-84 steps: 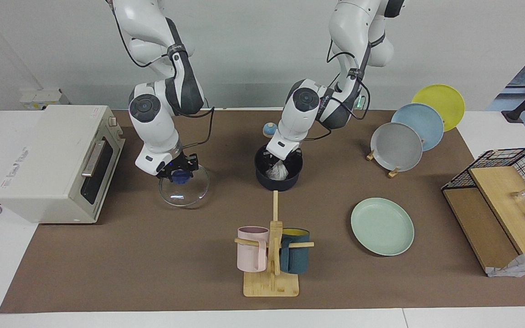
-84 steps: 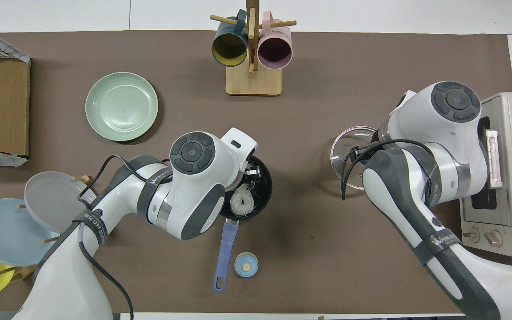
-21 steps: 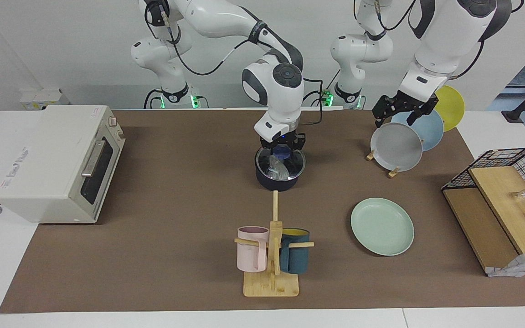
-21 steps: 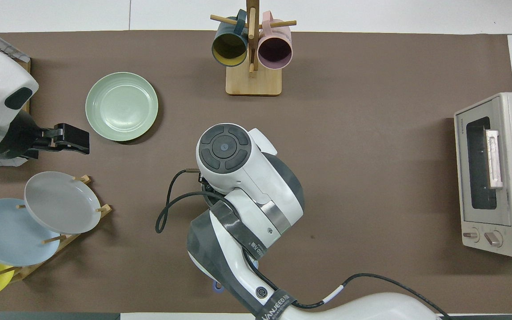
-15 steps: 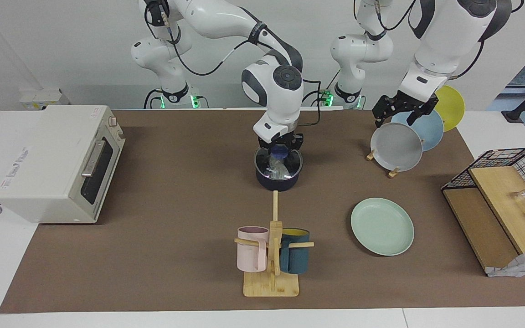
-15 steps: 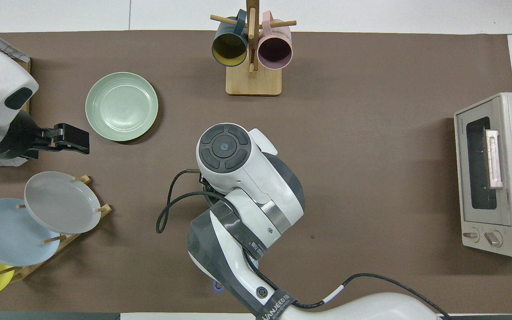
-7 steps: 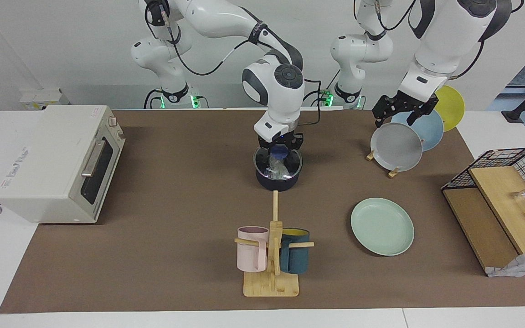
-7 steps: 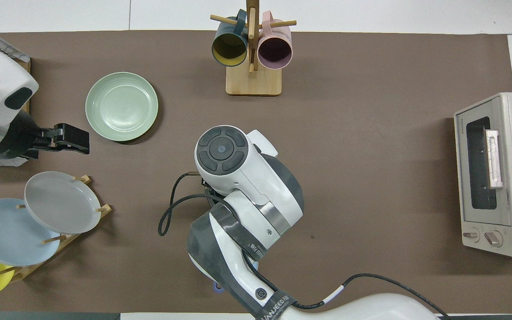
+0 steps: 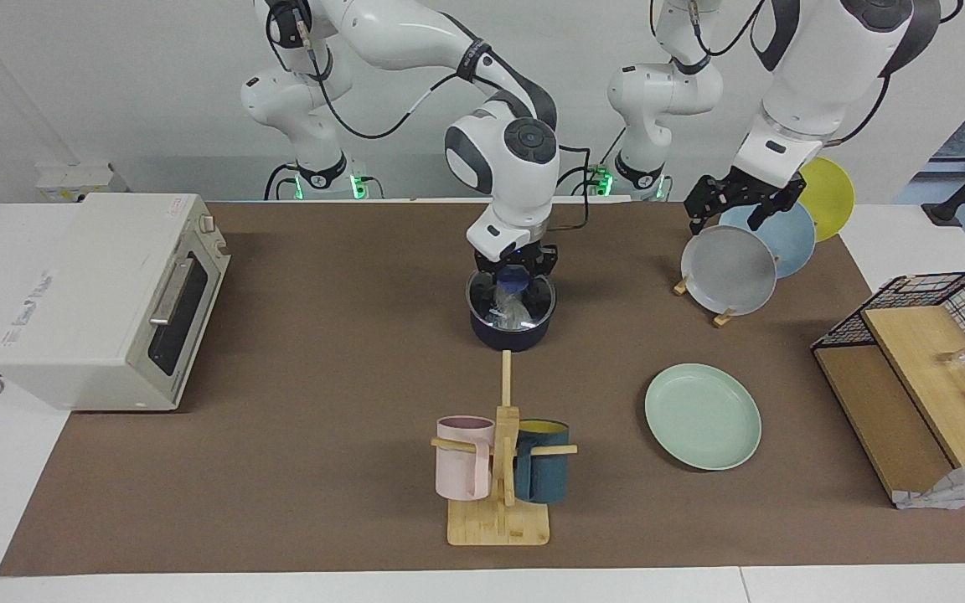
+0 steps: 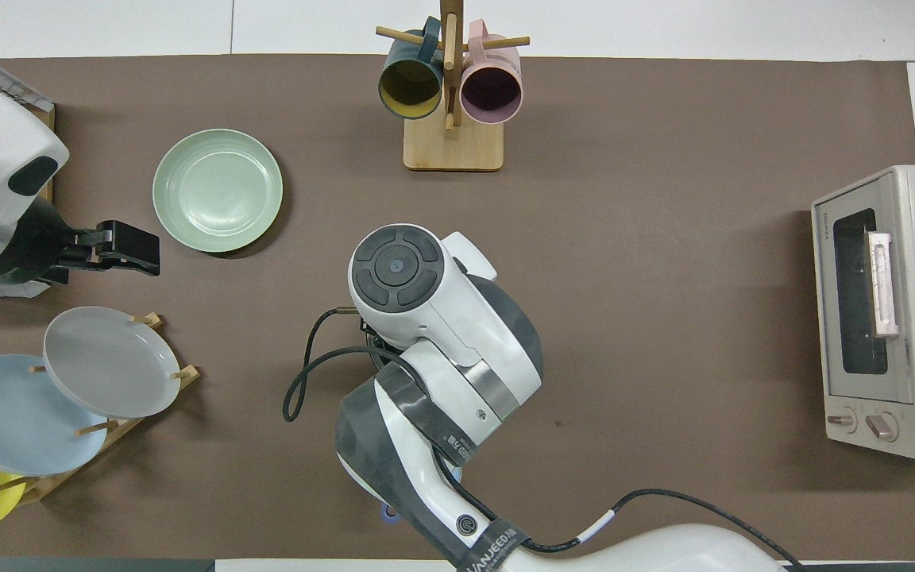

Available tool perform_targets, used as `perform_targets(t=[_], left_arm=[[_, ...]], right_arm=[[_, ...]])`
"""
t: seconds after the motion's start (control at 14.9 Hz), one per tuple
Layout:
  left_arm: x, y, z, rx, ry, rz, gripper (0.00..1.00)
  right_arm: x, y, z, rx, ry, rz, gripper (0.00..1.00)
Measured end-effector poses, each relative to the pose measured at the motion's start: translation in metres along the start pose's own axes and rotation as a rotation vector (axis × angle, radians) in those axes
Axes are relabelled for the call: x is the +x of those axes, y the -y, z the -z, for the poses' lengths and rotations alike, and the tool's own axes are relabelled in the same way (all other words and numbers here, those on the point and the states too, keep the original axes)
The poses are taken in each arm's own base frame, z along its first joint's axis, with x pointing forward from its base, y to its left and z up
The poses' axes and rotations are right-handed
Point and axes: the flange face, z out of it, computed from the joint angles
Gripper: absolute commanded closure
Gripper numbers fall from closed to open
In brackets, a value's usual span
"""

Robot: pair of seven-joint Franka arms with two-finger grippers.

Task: Transfer vermicelli from plate to pot

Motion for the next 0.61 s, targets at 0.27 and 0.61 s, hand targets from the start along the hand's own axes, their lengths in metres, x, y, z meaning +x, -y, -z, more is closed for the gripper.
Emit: perform_targets(t=[0.27,0.61], left_arm=[[0.000,0.000,0.000,0.000,0.000,0.000,0.00],[0.000,0.000,0.000,0.000,0.000,0.000,0.00]], right_arm=[[0.012,-0.010,0.003,0.012,-0.011,-0.024,0.00],[0.029,-0.023,0.021,0.070,-0.058,-0.058,0.00]])
